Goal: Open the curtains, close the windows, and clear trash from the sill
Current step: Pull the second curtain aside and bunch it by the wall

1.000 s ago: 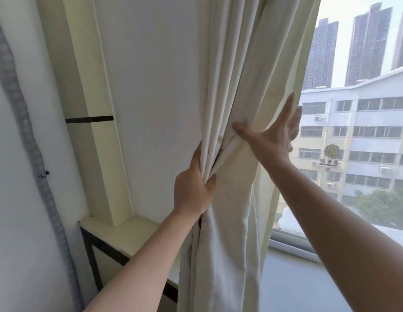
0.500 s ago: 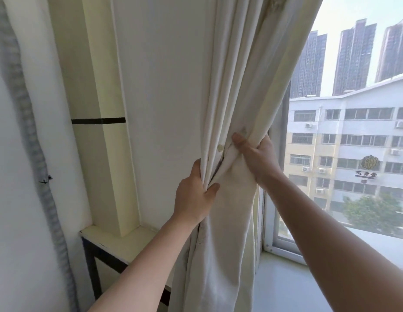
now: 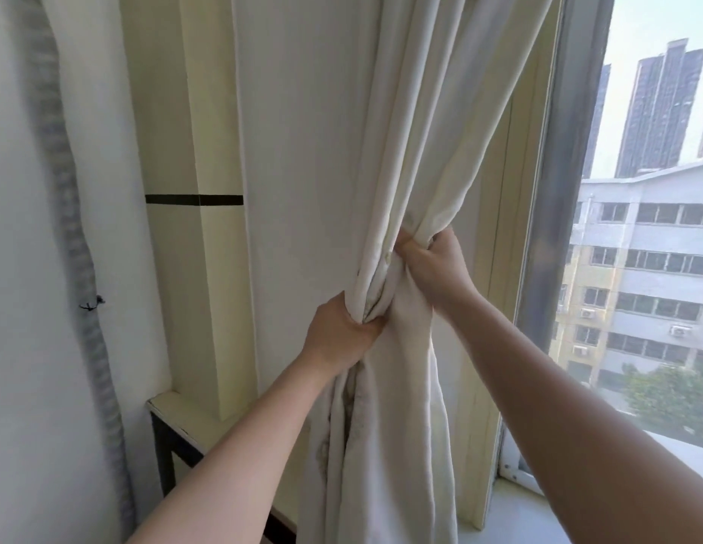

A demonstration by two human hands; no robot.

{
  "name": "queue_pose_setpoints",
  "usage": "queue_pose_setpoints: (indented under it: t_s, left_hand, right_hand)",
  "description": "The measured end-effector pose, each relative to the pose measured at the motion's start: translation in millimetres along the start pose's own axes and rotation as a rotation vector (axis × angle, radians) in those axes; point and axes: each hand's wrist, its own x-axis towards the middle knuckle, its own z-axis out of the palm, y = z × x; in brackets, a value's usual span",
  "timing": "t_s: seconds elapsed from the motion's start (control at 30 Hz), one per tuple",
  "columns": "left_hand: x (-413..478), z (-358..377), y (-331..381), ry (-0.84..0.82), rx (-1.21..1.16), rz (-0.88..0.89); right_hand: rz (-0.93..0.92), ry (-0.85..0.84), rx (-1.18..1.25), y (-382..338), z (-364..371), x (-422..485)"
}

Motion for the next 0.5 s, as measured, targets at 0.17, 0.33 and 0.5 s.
queue_pose_setpoints:
  t_s: [0.17,0.33,0.5]
  left_hand:
    - [20.6,-14.1,-25.2,0.063,0.102,0.061]
    - [43.9,-36.6,-47.8,0.089,0.219,0.178]
    - [68.4,-67.8,-73.2,0.054,0.273,0.225]
  right_hand:
    - [-0.322,0.233,0.005,-4.7,32.8,7.0]
    - [-0.496,0.148,-0.23,-7.8,84.3,32.9]
    - [-0.522,0.149,-0.321,4.3,132.0,63.8]
